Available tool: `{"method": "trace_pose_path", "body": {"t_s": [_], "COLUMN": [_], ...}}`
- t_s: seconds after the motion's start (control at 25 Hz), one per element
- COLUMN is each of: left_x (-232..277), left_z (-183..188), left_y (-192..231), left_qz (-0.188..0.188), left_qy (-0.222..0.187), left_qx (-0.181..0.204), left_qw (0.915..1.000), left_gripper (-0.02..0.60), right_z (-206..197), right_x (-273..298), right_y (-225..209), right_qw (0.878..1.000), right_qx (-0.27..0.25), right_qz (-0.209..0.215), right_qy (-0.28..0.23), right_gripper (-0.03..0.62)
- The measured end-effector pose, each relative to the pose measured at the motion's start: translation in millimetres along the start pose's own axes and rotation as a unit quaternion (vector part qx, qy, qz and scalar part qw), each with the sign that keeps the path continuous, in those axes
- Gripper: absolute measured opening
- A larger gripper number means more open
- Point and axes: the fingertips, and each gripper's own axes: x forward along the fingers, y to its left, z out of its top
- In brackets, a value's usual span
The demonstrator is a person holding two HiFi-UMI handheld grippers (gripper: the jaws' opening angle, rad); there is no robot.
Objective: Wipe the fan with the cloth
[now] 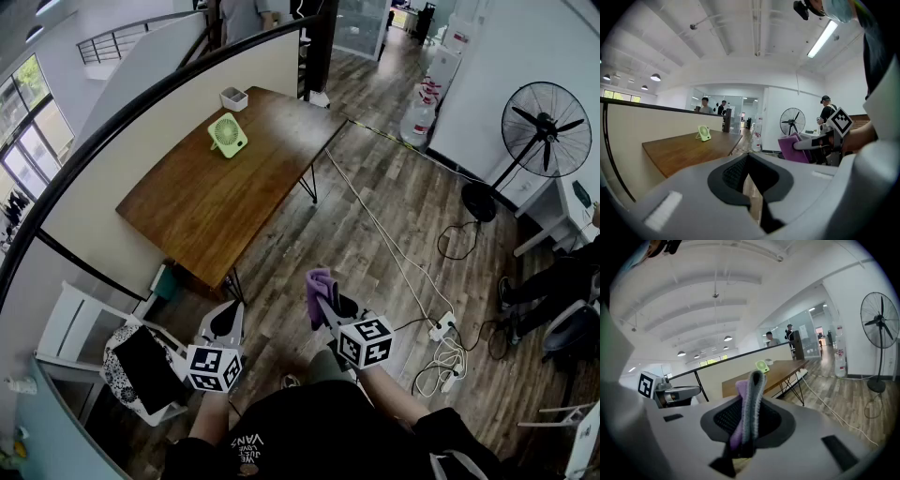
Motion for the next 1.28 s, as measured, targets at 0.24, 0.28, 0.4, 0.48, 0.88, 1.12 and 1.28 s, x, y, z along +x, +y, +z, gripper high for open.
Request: {"method": "trace_pose_path", "body": {"t_s": [0.24, 0.28, 0.4, 0.48, 0.88, 1.12, 1.28], "left_x": [16.9, 21.7, 39.4, 52.0, 137.2, 180.8, 201.3], "left_z": [5.9, 8.5, 19.7, 27.1, 61.6, 76.4, 80.6], "left_y": [4.8, 6.4, 13.5, 18.4, 38.8, 35.4, 33.6], "left_qz": [-0.004, -0.002, 0.013, 0.023, 0.072, 0.11, 0.135], "left_qy": [-0.009, -0.011, -0.017, -0.018, -0.037, -0.046, -0.055], "left_qx": [-0.015, -0.018, -0.019, -0.021, -0.044, -0.055, -0.069], "left_qw": [0.9998, 0.9998, 0.9996, 0.9994, 0.9957, 0.9914, 0.987], "left_gripper": [0.011, 0.011, 0.012, 0.012, 0.014, 0.014, 0.014], "right_z": [10.9, 13.6, 22.5, 30.2, 84.0, 111.8, 119.0], "right_x": [11.0, 14.6, 29.0, 38.5, 97.0, 120.0, 133.5], "right_y": [-8.6, -12.3, -28.4, -40.9, -118.3, -160.1, -179.4], "right_qw": [1.0, 1.0, 1.0, 1.0, 0.997, 0.994, 0.99], "right_qx": [-0.005, -0.005, -0.009, -0.011, -0.025, -0.04, -0.05], "right_qz": [0.012, 0.016, 0.022, 0.027, 0.068, 0.104, 0.131], "right_qy": [-0.002, -0.002, 0.004, 0.007, 0.011, 0.016, 0.025], "right_gripper": [0.084, 0.084, 0.084, 0.084, 0.084, 0.084, 0.084]}}
